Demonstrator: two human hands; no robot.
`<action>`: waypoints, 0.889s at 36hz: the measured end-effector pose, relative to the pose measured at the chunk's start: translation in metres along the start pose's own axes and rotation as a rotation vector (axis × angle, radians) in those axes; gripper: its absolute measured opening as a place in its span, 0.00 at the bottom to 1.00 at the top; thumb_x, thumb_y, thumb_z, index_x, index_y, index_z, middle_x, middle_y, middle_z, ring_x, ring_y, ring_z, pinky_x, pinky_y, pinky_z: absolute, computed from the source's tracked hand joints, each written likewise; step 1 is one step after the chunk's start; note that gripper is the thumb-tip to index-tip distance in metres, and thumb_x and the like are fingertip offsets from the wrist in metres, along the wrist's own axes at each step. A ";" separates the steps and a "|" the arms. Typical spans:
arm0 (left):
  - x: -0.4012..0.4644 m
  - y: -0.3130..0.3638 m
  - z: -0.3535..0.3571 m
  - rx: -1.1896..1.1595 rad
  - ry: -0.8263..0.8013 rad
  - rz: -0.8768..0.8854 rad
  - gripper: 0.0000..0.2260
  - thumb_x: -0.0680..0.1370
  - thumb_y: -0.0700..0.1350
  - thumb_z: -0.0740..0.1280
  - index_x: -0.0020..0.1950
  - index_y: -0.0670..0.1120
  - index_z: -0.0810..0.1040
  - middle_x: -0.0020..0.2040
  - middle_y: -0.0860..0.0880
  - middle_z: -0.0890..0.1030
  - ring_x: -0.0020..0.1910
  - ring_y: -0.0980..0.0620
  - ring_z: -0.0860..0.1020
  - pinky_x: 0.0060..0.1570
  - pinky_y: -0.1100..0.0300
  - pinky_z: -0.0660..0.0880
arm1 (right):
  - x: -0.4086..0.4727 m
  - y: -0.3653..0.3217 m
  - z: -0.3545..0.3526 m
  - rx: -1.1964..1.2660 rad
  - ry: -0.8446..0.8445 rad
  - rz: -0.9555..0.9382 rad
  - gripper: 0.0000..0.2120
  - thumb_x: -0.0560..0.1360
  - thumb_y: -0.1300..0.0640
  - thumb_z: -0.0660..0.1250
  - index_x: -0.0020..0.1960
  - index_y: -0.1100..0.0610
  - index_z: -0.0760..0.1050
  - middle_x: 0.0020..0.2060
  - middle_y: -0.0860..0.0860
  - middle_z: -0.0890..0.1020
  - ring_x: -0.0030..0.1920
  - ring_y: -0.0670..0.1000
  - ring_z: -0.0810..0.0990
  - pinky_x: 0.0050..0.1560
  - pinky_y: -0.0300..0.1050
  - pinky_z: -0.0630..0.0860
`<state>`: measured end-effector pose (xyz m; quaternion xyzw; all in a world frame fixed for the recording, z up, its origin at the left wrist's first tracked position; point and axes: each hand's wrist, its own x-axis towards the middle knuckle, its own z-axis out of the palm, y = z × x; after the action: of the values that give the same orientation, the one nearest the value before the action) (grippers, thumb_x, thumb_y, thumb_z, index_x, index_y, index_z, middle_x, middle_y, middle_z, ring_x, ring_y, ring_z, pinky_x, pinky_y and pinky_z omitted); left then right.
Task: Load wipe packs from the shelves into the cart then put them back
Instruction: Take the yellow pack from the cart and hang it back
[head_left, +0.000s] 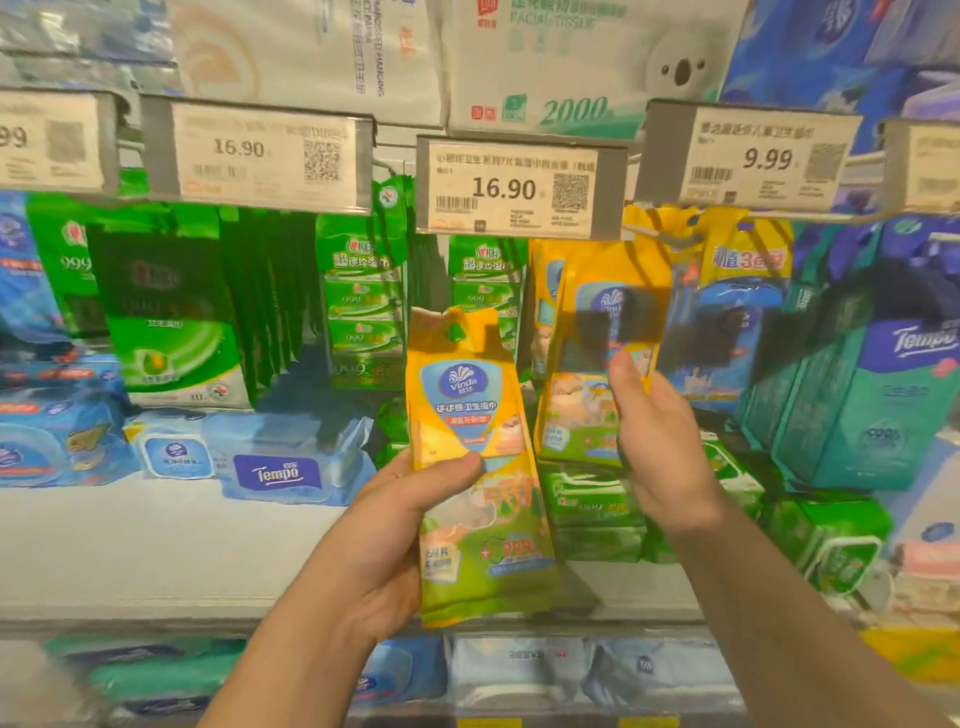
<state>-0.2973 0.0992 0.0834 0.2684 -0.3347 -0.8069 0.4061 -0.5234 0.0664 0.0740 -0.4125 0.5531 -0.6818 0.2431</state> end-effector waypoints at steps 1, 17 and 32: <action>0.001 0.000 0.000 -0.001 0.000 0.003 0.23 0.70 0.39 0.70 0.66 0.40 0.79 0.58 0.35 0.84 0.56 0.34 0.83 0.46 0.38 0.83 | 0.006 -0.001 0.004 -0.028 0.016 0.006 0.19 0.82 0.42 0.63 0.62 0.55 0.79 0.56 0.46 0.85 0.58 0.45 0.82 0.57 0.42 0.77; 0.009 -0.004 -0.007 -0.003 -0.010 0.010 0.27 0.68 0.40 0.73 0.67 0.40 0.79 0.61 0.35 0.82 0.60 0.31 0.80 0.55 0.33 0.79 | 0.073 -0.005 0.030 -0.232 0.074 0.114 0.22 0.81 0.38 0.61 0.64 0.53 0.78 0.54 0.50 0.81 0.53 0.54 0.78 0.51 0.45 0.72; 0.001 -0.005 -0.008 0.004 -0.014 0.016 0.23 0.70 0.35 0.73 0.65 0.40 0.80 0.59 0.34 0.83 0.51 0.35 0.84 0.49 0.38 0.82 | 0.067 0.011 0.025 -0.279 0.059 0.169 0.24 0.82 0.40 0.58 0.67 0.57 0.73 0.54 0.53 0.77 0.52 0.56 0.75 0.50 0.47 0.70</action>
<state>-0.2948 0.0976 0.0749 0.2607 -0.3412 -0.8050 0.4094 -0.5403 -0.0031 0.0844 -0.3740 0.6819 -0.5874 0.2236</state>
